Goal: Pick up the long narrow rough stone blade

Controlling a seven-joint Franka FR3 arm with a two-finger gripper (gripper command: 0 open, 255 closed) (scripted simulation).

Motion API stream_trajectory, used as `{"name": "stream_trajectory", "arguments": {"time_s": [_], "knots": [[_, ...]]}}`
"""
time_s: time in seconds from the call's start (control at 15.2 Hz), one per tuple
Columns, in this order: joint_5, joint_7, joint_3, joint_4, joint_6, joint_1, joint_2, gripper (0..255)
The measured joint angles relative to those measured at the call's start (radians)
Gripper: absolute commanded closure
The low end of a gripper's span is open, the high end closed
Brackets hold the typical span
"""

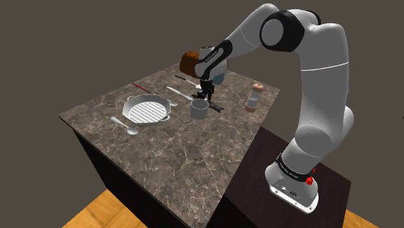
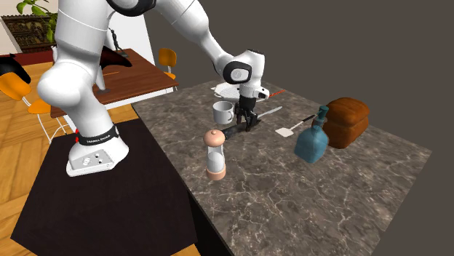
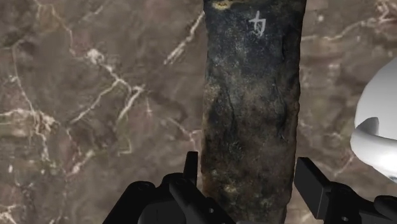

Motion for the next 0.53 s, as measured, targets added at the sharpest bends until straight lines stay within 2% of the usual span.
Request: {"name": "stream_trajectory", "arguments": {"time_s": [0.53], "knots": [[-0.001, -0.002, -0.001, 0.001, -0.048, 0.001, -0.047, 255]]}}
